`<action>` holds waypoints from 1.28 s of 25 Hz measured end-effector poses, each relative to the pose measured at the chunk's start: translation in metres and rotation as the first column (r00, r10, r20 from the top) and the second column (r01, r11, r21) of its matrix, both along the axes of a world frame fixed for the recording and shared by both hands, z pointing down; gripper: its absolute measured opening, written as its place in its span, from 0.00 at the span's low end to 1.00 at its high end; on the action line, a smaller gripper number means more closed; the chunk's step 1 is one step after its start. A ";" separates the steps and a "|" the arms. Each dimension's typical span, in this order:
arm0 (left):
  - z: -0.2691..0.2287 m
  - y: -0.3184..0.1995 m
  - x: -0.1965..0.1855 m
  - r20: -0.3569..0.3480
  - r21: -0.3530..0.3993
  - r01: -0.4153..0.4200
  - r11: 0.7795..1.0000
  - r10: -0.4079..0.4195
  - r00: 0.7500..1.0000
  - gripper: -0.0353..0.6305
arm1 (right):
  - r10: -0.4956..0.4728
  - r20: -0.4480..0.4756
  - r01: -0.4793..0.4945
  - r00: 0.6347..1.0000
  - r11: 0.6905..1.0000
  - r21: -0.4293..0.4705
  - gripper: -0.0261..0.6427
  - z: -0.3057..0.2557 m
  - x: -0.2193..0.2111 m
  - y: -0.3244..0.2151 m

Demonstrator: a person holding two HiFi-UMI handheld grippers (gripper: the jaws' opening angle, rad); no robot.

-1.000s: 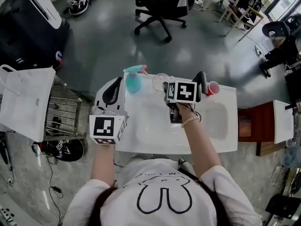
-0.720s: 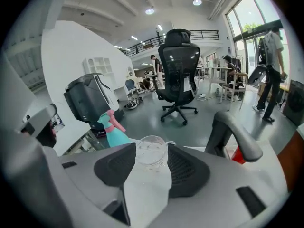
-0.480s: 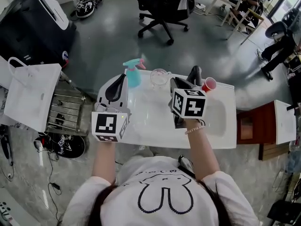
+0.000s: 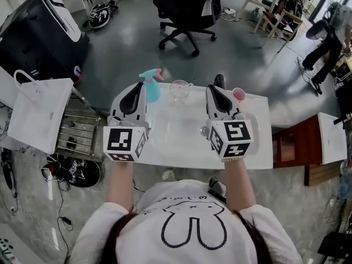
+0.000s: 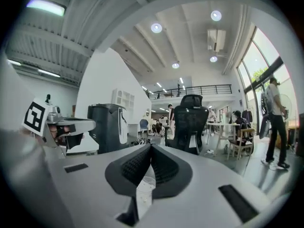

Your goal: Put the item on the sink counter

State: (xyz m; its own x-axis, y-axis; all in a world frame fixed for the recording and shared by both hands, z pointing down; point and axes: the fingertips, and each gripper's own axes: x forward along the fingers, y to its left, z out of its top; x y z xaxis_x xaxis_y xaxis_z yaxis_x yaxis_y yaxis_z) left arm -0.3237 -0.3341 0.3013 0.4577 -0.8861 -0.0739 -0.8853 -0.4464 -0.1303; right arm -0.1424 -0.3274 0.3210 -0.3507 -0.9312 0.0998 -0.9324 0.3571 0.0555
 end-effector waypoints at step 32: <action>-0.082 0.007 0.017 -0.007 0.182 -0.054 0.982 0.056 0.998 0.07 | 0.095 -0.147 -0.035 0.985 0.931 0.363 0.08 -0.110 0.060 0.049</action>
